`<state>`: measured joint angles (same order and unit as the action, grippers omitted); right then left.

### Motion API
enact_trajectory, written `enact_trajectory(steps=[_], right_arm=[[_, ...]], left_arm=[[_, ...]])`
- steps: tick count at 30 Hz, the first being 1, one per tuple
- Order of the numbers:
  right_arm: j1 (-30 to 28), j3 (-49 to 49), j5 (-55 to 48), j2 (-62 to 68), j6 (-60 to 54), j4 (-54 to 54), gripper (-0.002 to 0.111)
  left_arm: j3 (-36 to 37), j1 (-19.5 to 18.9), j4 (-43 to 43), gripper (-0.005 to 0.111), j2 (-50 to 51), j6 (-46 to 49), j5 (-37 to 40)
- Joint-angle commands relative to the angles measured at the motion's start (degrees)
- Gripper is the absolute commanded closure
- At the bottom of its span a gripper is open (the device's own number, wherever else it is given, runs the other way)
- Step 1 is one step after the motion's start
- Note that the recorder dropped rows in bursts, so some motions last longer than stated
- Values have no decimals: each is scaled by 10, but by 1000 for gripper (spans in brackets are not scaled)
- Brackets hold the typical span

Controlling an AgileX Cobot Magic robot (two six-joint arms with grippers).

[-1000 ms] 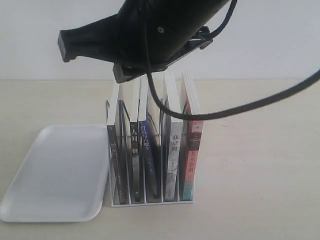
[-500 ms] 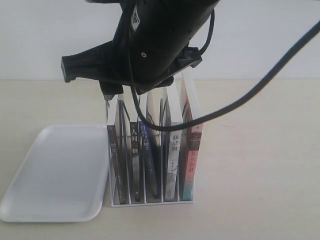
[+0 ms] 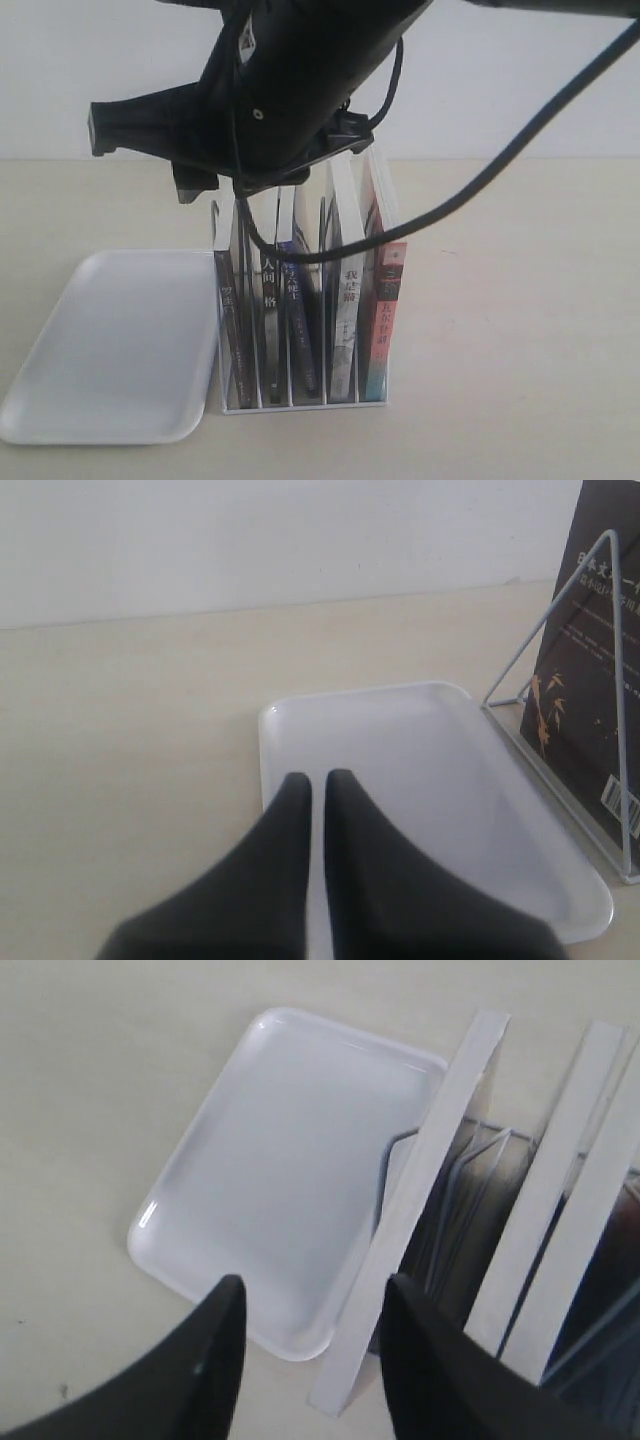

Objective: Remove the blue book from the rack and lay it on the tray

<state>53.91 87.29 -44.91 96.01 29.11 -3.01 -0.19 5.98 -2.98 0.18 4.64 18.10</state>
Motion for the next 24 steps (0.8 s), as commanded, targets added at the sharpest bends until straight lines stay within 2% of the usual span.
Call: enact_trajectory(steps=[1, 3, 24], right_arm=[[-1, 10, -2, 7, 10, 3, 62], [-1, 21, -10, 7, 10, 4, 57], [-1, 42, -73, 61, 7, 25, 57]], left_arm=[[2, -2, 0, 102, -2, -4, -1], [2, -2, 0, 102, -2, -4, -1], [2, -2, 0, 102, -2, -4, -1]])
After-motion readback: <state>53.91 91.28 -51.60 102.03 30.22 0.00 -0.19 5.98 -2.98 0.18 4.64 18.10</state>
